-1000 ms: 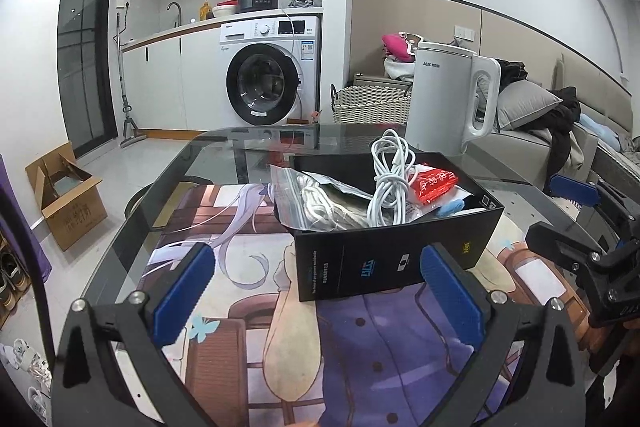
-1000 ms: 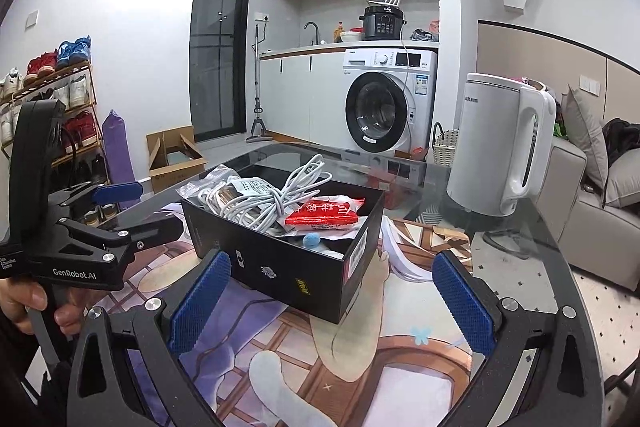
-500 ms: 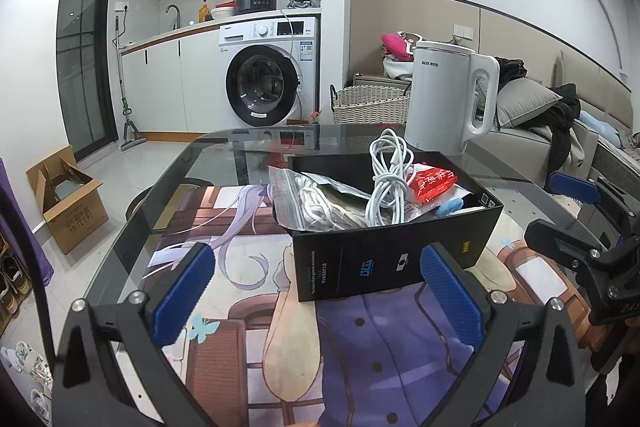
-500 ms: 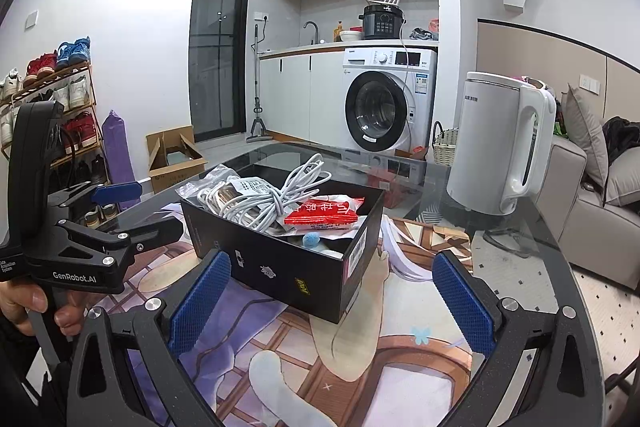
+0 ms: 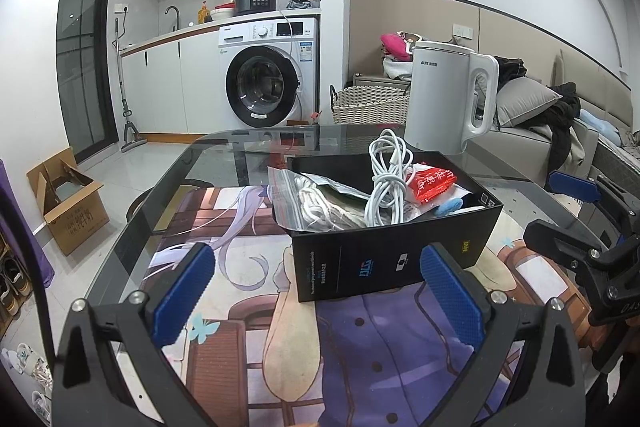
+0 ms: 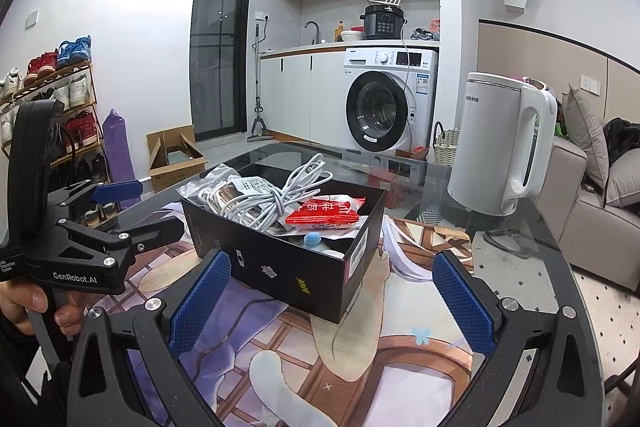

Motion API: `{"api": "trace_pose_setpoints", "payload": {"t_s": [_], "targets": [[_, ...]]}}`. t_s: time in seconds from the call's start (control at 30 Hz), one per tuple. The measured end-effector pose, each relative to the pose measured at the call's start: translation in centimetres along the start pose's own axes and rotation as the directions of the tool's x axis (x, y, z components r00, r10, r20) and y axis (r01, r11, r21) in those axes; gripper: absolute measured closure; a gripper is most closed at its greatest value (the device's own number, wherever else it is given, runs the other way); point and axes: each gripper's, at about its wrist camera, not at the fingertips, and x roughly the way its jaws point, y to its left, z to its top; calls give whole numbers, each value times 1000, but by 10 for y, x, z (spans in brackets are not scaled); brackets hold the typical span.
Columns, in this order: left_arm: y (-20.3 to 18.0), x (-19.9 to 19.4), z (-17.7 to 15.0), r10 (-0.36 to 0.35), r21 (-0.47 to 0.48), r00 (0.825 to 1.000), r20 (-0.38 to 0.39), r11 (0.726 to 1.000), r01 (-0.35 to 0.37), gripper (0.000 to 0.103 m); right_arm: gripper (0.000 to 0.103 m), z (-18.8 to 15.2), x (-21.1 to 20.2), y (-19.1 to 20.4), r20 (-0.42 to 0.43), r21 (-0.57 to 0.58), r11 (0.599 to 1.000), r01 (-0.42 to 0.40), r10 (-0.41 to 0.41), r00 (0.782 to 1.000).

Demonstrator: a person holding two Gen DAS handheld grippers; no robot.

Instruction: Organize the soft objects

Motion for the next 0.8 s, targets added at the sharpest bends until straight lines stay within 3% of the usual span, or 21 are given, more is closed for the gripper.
{"api": "trace_pose_setpoints", "payload": {"t_s": [0.8], "targets": [[-1,-2,1,4,5,1000,2,1000,-4,0,1,0,0,0,0,-1,1000,1,-1,1000]]}}
